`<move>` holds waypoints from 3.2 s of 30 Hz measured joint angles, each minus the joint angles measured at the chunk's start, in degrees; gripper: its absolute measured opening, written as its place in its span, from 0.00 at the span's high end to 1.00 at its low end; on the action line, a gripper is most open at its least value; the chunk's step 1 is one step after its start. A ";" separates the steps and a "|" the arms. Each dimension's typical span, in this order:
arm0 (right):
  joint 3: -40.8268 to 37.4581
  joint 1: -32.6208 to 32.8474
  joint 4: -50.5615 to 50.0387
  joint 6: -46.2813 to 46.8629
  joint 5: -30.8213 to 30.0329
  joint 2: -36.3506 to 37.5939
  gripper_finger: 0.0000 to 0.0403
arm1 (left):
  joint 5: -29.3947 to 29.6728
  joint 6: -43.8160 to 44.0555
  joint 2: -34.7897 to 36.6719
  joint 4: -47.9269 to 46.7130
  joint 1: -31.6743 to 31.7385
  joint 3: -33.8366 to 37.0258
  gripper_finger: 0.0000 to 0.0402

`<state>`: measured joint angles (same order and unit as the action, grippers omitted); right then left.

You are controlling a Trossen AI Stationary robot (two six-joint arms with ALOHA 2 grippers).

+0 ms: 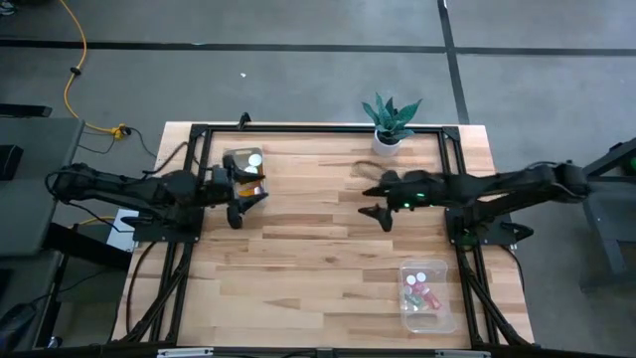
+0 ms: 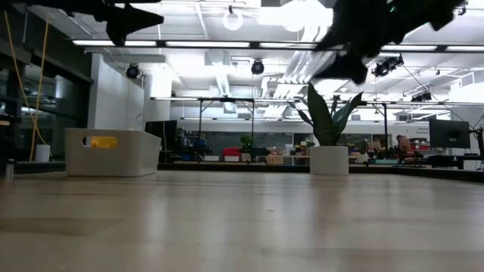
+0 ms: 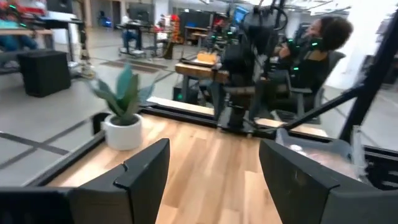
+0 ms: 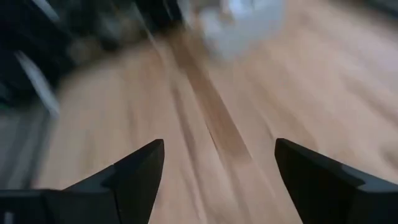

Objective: Pick and place medicine bottles into bin by pill shape (circle, oval)
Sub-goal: Return to Home Position

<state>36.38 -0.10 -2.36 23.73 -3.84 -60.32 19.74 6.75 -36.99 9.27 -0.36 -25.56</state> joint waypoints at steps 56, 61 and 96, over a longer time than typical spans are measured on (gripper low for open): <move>-0.02 3.17 12.53 -8.59 -1.46 6.04 0.99 | -4.33 5.04 29.37 2.15 -4.46 22.21 1.00; -0.02 3.16 12.46 -7.67 0.33 6.04 1.00 | -7.77 5.05 35.18 -0.94 -3.21 24.98 1.00; -26.94 0.66 6.36 -0.18 4.29 50.94 1.00 | -17.57 4.02 36.54 -8.60 8.22 24.87 1.00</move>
<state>9.44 0.56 4.00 23.55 0.45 -9.38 2.17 10.76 -0.45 0.67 7.86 -0.69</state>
